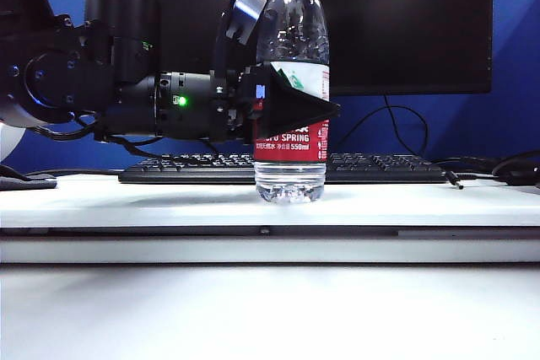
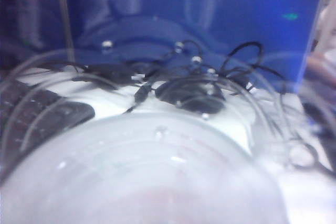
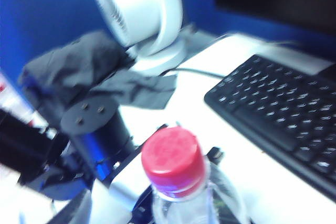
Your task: Unscrew the cap from the plastic bottle on the table.
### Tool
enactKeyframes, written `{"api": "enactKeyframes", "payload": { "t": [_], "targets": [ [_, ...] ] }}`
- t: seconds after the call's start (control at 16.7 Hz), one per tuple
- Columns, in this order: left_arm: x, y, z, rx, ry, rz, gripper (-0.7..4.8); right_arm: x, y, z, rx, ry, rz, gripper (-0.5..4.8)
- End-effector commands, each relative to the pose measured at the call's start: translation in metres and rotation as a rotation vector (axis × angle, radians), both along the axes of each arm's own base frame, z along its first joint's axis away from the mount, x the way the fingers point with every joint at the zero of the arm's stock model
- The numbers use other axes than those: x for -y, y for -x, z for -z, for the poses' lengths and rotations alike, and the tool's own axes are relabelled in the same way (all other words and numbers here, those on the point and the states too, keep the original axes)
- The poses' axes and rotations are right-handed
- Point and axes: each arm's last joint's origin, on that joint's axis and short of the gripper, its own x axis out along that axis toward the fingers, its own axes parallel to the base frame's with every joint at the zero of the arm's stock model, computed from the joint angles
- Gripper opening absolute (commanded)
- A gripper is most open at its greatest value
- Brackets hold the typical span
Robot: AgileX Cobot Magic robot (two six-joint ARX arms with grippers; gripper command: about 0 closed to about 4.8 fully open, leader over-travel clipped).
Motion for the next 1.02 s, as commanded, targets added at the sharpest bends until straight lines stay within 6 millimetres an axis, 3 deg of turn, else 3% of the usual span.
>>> {"api": "enactKeyframes", "payload": {
  "t": [0.06,0.12,0.36,0.66,1.02],
  "targets": [
    [0.000,0.000,0.006,-0.033,-0.022,-0.005,2.72,-0.006,0.016,-0.013,0.071,-0.002,0.174,2.79],
    [0.000,0.000,0.006,-0.033,-0.022,-0.005,2.72,-0.012,0.023,-0.016,0.100,0.009,0.273,2.79],
    [0.000,0.000,0.005,-0.032,-0.021,-0.005,2.72,-0.068,0.066,-0.020,0.225,0.015,0.771,2.79],
    [0.000,0.000,0.005,-0.033,-0.021,-0.004,2.72,-0.106,0.064,0.008,0.180,0.042,0.760,2.79],
    [0.000,0.000,0.005,-0.034,-0.021,0.000,2.72,-0.112,0.061,0.011,0.176,0.027,0.742,2.69]
  ]
}}
